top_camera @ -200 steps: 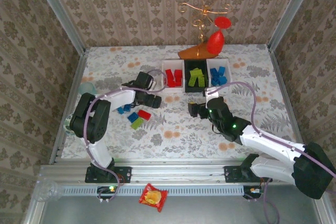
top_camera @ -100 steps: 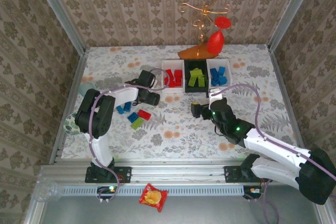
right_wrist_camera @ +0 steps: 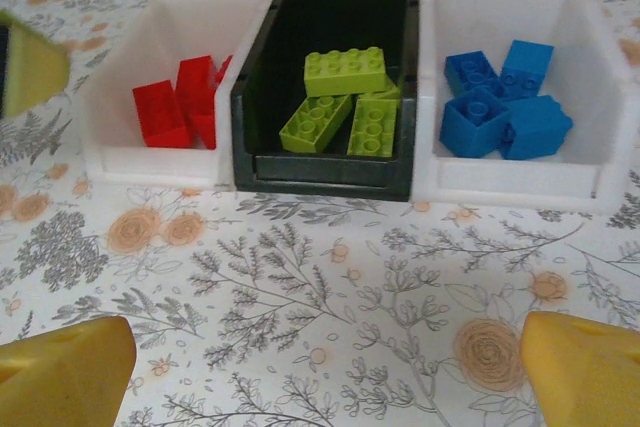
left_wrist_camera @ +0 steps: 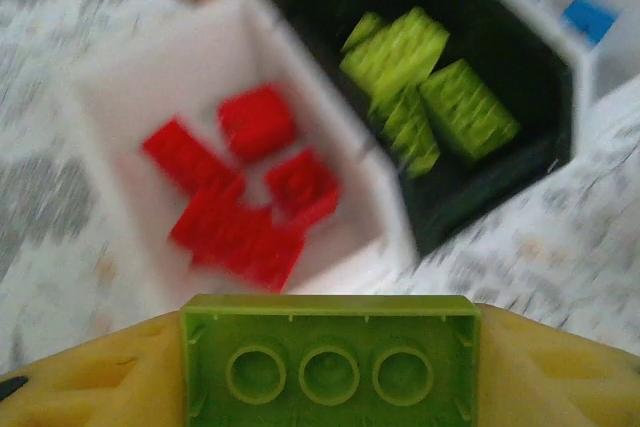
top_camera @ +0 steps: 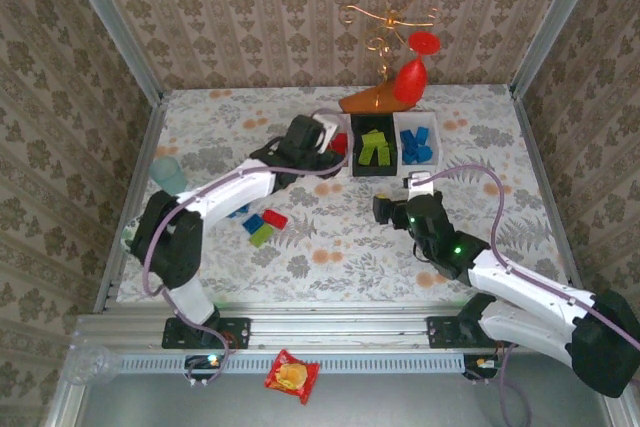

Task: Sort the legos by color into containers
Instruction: Place the lego in the container.

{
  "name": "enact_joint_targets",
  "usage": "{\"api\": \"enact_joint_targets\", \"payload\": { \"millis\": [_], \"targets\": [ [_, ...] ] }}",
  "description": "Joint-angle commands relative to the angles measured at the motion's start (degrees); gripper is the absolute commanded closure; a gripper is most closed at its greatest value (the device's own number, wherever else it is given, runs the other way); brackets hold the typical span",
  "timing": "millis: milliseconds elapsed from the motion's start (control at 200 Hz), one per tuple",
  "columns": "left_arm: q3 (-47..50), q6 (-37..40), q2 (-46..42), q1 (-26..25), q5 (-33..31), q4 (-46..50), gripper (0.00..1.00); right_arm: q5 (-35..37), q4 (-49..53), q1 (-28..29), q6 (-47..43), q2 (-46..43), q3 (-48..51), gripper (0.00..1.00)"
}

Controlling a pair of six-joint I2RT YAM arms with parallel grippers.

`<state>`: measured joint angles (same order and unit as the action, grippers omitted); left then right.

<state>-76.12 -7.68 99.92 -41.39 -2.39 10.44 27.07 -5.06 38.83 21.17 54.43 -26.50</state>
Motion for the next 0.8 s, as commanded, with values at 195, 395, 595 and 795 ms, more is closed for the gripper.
{"api": "enact_joint_targets", "payload": {
  "millis": [195,395,595,795],
  "targets": [
    [-21.4,1.7,17.5,-1.6,6.6,5.2,0.37,3.8,-0.1,-0.2,2.5,-3.6,1.1,0.00],
    [-34.4,2.9,27.4,-1.9,9.1,11.5,0.36,3.9,0.6,-0.2,2.5,-4.3,1.4,0.00],
    [-42.8,3.3,31.6,-2.0,10.7,16.4,0.25,4.0,1.7,-0.3,2.3,-5.4,1.5,0.00],
    [-33.8,4.1,22.5,-1.8,9.9,13.5,0.12,3.9,2.3,-0.3,2.3,-6.7,1.8,0.00]
  ]
}}
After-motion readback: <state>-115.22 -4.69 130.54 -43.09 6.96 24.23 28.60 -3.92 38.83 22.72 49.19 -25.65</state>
